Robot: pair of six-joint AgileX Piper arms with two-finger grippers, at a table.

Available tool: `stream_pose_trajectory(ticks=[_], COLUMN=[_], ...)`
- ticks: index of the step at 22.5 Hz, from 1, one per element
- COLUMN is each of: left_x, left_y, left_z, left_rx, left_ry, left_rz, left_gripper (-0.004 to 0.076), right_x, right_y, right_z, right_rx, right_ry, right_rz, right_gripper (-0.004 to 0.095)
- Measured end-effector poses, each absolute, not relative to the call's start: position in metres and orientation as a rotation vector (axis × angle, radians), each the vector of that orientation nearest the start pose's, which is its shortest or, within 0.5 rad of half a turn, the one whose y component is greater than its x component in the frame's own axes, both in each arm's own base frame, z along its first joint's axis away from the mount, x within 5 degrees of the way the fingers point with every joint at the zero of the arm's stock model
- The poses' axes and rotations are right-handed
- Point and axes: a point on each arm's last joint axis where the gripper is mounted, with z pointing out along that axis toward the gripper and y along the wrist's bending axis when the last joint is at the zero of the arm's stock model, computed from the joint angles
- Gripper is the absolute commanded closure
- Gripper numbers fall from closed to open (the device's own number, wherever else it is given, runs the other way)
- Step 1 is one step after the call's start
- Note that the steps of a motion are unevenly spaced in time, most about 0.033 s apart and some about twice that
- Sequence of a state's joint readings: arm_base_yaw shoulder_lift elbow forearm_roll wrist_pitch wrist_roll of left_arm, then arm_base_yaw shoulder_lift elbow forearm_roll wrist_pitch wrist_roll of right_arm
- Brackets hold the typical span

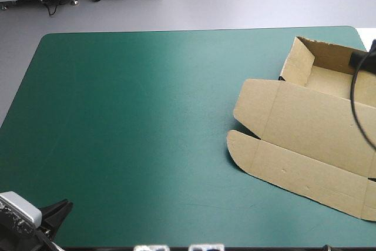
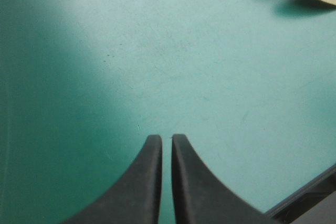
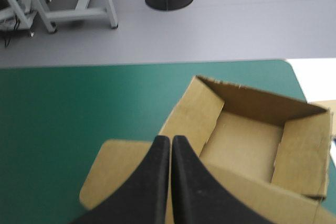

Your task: Fold the box

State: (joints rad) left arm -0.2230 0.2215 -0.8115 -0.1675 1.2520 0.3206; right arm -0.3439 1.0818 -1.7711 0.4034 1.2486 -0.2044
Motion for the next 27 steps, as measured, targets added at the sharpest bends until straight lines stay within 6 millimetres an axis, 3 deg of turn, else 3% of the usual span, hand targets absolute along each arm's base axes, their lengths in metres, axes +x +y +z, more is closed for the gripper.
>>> stream_pose_trajectory(ticks=[9,10,14,18,21,24,27], left_x=[-0.002,-0.001,0.004,0.010,0.011,0.012,0.012], left_y=[-0.019,-0.020,-0.020,-0.021,-0.020,-0.020,-0.020], left_z=[0.317,0.312,0.297,0.276,0.277,0.279,0.279], left_rx=[0.767,0.775,0.756,0.745,0.718,0.690,0.675], left_ry=[2.100,2.090,2.067,2.085,2.066,2.053,2.054], left_rz=[-0.152,-0.152,-0.147,-0.149,-0.141,-0.146,-0.153], left_gripper=[0.0680,0.0680,0.0680,0.0680,0.0680,0.0680,0.0680], right_x=[0.073,0.061,0.033,0.019,0.016,0.015,0.012], right_y=[-0.002,0.001,0.008,0.010,0.006,0.004,0.005], right_z=[0.428,0.402,0.343,0.308,0.285,0.271,0.271], right_rx=[0.060,0.072,0.090,0.095,0.155,0.175,0.176], right_ry=[2.166,2.165,2.164,2.161,2.180,2.193,2.170], right_rz=[-0.015,-0.014,-0.010,-0.041,-0.083,-0.094,-0.097], right_gripper=[0.0909,0.0909,0.0909,0.0909,0.0909,0.0909,0.0909])
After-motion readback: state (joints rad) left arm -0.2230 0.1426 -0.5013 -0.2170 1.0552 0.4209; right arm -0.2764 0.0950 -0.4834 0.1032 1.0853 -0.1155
